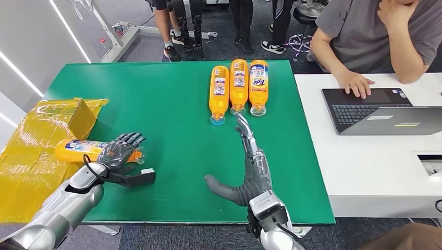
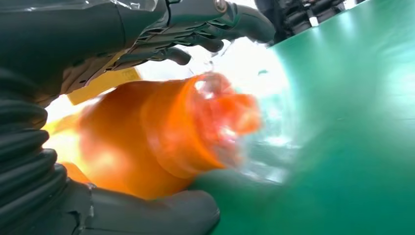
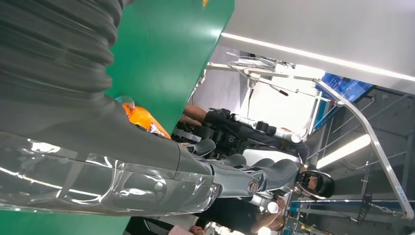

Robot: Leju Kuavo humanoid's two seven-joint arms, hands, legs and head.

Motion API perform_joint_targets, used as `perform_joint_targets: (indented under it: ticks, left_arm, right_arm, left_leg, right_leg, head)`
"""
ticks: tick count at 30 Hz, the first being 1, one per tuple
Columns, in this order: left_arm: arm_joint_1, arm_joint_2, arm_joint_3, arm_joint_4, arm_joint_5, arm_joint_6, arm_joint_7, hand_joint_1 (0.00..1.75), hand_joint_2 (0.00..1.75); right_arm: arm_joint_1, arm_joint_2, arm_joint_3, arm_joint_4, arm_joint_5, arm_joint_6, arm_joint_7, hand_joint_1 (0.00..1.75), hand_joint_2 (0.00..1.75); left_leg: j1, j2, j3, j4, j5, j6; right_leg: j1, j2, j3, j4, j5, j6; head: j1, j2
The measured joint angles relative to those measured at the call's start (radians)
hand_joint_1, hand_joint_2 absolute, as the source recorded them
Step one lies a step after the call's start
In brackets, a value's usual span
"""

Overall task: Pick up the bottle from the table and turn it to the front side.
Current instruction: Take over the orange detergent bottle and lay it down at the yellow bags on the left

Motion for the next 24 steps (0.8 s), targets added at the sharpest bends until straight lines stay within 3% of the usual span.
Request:
perform_joint_targets:
  ticks: [10,24]
  left_arm:
    - [0.073,0.115,0.093,-0.132,0.078,0.021,-0.076,0.00,1.75]
    - [0.323,0.208,0.291,-0.557,0.152,0.198,-0.093,0.00,1.75]
  right_arm:
    - [0.016,-0.011,-0.001,-0.013,-0.004,-0.047,0.003,0.00,1.75]
    - [0.059,-0.022,-0.023,-0.059,0.038,-0.099,0.003,0.00,1.75]
  left_leg:
    - [0.000,0.000,-0.002,-0.001,0.001,-0.002]
    - [0.000,0.000,-0.007,-0.001,0.000,-0.003]
  right_leg:
    - [0.000,0.000,-0.003,0.000,0.000,-0.001]
    - [0.000,0.001,-0.008,-0.001,-0.001,-0.001]
  head:
    - [0.000,0.000]
    - [0.000,0.000]
